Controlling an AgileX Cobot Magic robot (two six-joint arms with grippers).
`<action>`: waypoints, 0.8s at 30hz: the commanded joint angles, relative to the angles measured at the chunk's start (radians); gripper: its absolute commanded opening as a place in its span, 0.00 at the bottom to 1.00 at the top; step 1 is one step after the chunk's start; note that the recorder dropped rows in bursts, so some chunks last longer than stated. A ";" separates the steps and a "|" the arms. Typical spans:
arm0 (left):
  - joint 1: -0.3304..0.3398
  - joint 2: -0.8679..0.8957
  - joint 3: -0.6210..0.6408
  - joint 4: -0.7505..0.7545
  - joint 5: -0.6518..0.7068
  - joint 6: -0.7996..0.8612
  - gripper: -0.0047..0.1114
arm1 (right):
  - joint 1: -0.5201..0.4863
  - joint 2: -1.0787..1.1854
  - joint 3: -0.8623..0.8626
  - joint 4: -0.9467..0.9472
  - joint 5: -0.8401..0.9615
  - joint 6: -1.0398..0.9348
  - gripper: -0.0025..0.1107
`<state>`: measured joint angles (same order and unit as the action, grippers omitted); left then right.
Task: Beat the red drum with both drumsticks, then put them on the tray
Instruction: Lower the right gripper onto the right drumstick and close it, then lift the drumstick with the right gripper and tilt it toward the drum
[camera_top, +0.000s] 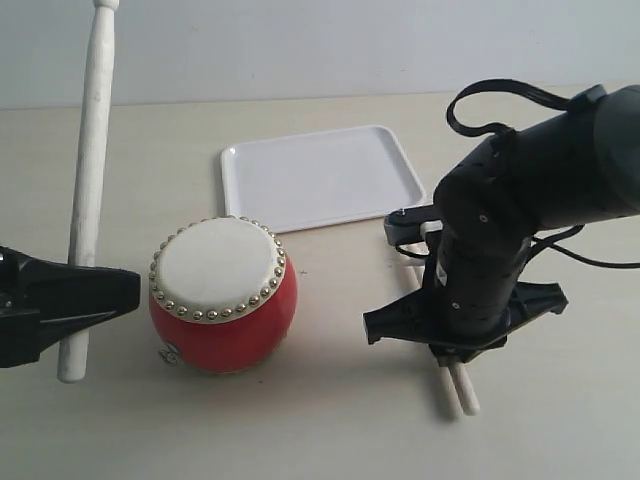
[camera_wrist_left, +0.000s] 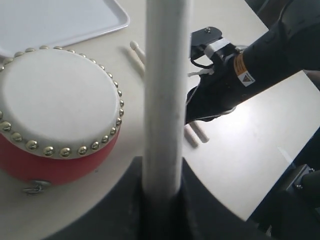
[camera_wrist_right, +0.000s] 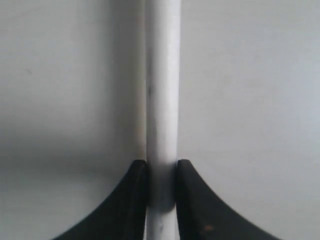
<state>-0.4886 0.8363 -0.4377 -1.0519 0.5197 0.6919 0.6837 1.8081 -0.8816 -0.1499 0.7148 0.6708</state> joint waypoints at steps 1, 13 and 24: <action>0.000 -0.004 -0.004 0.003 0.003 0.007 0.04 | -0.003 -0.109 0.024 -0.006 0.023 -0.103 0.02; 0.000 0.022 -0.039 0.056 0.066 0.005 0.04 | -0.003 -0.525 0.120 0.017 0.148 -0.203 0.02; 0.000 0.025 -0.151 0.267 0.244 -0.188 0.04 | -0.003 -0.796 0.120 0.082 0.323 -0.399 0.02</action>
<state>-0.4886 0.8605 -0.5548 -0.8974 0.6927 0.6010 0.6837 1.0452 -0.7644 -0.1110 1.0030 0.3559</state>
